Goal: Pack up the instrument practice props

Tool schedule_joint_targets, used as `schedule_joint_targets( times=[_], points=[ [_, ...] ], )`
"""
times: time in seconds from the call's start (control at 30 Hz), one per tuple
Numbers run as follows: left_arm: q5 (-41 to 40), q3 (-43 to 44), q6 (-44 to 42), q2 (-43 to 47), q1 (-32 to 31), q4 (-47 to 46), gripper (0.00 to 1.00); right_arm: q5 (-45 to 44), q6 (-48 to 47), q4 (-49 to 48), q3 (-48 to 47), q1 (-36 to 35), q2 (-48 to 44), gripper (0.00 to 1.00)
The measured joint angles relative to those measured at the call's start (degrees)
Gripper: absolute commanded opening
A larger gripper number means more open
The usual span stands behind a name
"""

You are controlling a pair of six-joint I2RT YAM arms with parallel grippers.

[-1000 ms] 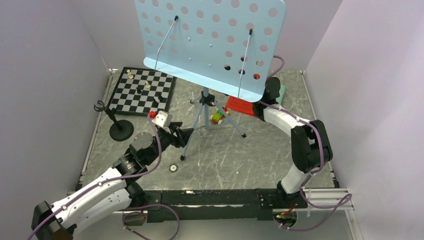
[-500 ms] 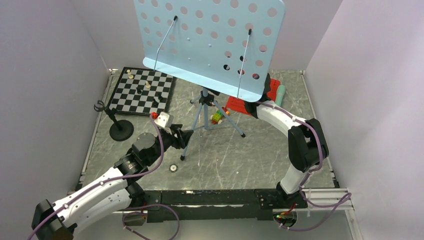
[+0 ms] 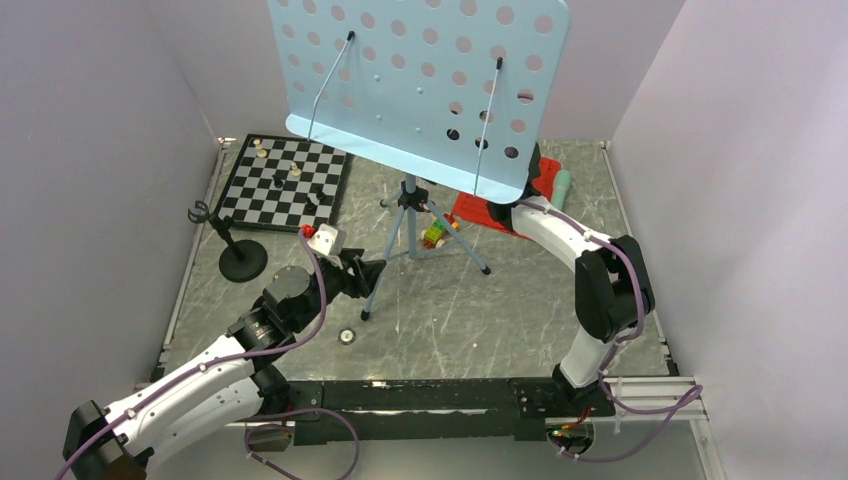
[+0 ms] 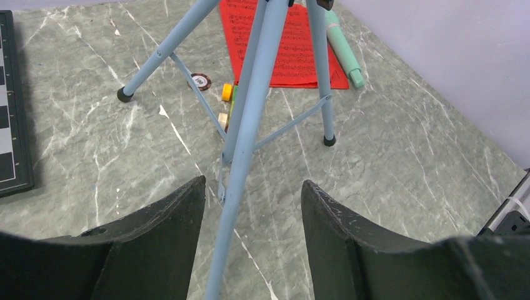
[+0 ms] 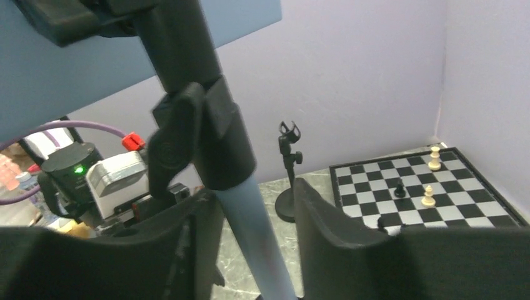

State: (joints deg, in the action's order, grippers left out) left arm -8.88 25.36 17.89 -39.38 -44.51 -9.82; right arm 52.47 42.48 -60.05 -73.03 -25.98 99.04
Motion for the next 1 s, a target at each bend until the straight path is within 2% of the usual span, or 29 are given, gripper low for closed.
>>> schedule_joint_targets(
  times=[0.07,0.17,0.27,0.47,0.63,0.73,0.87,1.0],
  points=[
    [0.0,0.0,0.02,0.02,0.0,0.0,0.61,0.96,0.46,-0.15,-0.28,-0.15,0.0,0.27],
    [0.0,-0.02,0.02,0.02,0.0,0.02,0.61,1.62,-0.76,-1.51,-0.46,-0.35,0.26,0.0],
    [-0.02,-0.09,0.02,0.17,0.0,0.04,0.61,2.73,-4.26,-6.47,-0.5,-0.2,1.16,0.0],
    [-0.24,-0.55,0.0,0.94,0.0,0.28,0.6,2.89,-2.73,-8.79,0.61,0.22,1.18,0.0],
    [-1.97,-0.83,0.07,1.4,0.0,0.09,0.64,3.63,-2.25,-10.64,1.88,-0.22,1.18,0.0],
    [-3.26,-1.14,0.28,1.4,0.0,-0.7,0.69,3.08,-1.97,-13.0,3.63,-0.33,1.01,0.0],
    [-4.85,-2.23,-0.04,1.03,0.0,-3.67,0.83,1.31,-0.96,-17.44,7.54,-0.39,-0.15,0.0],
    [-6.23,-3.43,-0.24,-1.95,0.02,-9.7,0.84,-0.55,0.66,-22.75,11.21,-0.35,-0.85,0.0]
  ],
)
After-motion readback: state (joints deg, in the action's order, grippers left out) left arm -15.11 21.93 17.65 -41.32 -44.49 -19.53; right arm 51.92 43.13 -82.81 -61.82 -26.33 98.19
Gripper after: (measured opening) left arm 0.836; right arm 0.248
